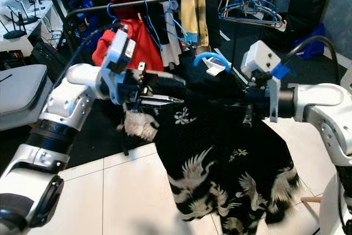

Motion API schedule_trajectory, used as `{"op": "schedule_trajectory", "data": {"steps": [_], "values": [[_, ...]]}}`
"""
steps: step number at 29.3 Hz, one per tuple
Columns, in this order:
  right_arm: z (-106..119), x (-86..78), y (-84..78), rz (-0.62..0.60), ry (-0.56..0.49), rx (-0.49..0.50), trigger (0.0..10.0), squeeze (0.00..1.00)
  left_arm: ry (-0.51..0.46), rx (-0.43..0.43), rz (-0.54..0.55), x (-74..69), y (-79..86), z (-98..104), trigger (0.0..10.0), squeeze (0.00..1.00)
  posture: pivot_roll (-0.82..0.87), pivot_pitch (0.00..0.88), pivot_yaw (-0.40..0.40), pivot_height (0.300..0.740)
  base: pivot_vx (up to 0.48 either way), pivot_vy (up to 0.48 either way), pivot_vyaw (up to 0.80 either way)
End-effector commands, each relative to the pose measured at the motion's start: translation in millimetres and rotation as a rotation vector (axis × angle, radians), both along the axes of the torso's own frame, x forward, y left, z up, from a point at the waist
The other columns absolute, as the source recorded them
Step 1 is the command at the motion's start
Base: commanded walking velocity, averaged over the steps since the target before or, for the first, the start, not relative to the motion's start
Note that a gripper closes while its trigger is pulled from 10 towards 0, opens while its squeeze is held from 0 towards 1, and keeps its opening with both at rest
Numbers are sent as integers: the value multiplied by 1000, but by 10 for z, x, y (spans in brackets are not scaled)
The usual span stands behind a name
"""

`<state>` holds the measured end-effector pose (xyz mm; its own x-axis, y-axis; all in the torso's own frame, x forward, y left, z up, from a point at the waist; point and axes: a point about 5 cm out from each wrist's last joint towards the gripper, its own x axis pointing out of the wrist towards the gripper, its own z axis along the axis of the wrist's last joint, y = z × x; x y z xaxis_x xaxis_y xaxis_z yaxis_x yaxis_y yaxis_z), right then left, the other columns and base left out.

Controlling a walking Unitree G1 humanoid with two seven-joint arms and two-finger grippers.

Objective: Hang hanger

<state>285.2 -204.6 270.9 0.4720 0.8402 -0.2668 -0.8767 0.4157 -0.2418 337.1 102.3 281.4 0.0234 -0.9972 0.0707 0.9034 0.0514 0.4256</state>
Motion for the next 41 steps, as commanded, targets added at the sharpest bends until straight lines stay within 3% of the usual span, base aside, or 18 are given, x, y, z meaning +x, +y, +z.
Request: {"op": "schedule_trajectory", "data": {"steps": [1, 8, 9, 11, 13, 15, 16, 17, 18, 21, 24, 25, 30, 41], "values": [[26, -24, 23, 1, -21, 5, 0, 0, -16, 1, 43, 37, 71, 27, 10000, 1000, -89, 0, 56, 740, 0, 0, 0], [-126, -33, -15, -59, 19, 31, 0, 0, -16, -52, 171, 142, 227, 55, 10000, 1000, -92, 0, 56, 740, 0, 0, 0], [-323, 63, -96, -243, 21, 111, 0, 0, 30, -178, 391, 265, 442, -12, 10000, 1000, -93, 0, 60, 740, 0, 0, 0], [-464, 146, -170, -410, 20, 189, 0, 0, 97, -256, 568, 345, 591, -148, 10000, 1000, -88, 0, 60, 740, 0, 0, 0], [-504, 171, -196, -465, 22, 216, 0, 0, 126, -270, 617, 364, 625, -212, 10000, 1000, -88, 0, 60, 740, 0, 0, 0], [-702, 218, -332, -638, 24, 294, 0, 0, 235, -316, 794, 385, 685, -553, 10000, 1000, -83, 0, 56, 740, 0, 0, 0], [-702, 218, -332, -638, 24, 294, 0, 0, 235, -316, 794, 385, 685, -553, 10000, 1000, -83, 0, 56, 740, 0, 0, 0], [-811, 225, -415, -722, 30, 325, 0, 0, 289, -328, 859, 364, 684, -743, 10000, 776, -80, 0, 54, 740, 0, 0, 0], [-909, 218, -486, -789, 39, 342, 0, 0, 333, -327, 914, 331, 678, -934, 10000, 0, -82, 0, 50, 740, 0, 0, 0], [-1039, 197, -588, -877, 55, 343, 0, 0, 428, -301, 1038, 244, 672, -1338, 10000, 0, -84, 0, 48, 740, 0, 0, 0], [-1040, 196, -596, -886, 50, 345, 0, 0, 443, -290, 1069, 230, 678, -1408, 10000, 0, -84, 0, 48, 740, 0, 0, 0], [-1039, 201, -608, -913, 40, 346, 10000, 0, 451, -263, 1119, 217, 686, -1496, 10000, 0, -87, 0, 49, 740, 0, 0, 0], [-1060, 217, -634, -971, 19, 352, 10000, 0, 444, -184, 1221, 161, 692, -1684, 10000, 0, -82, 0, 47, 740, 0, 0, 0], [-1129, 220, -648, -1017, 23, 366, 10000, 0, 402, -140, 1313, 113, 771, -1781, 10000, 0, -91, 0, 62, 740, 217, 0, 0]]}}
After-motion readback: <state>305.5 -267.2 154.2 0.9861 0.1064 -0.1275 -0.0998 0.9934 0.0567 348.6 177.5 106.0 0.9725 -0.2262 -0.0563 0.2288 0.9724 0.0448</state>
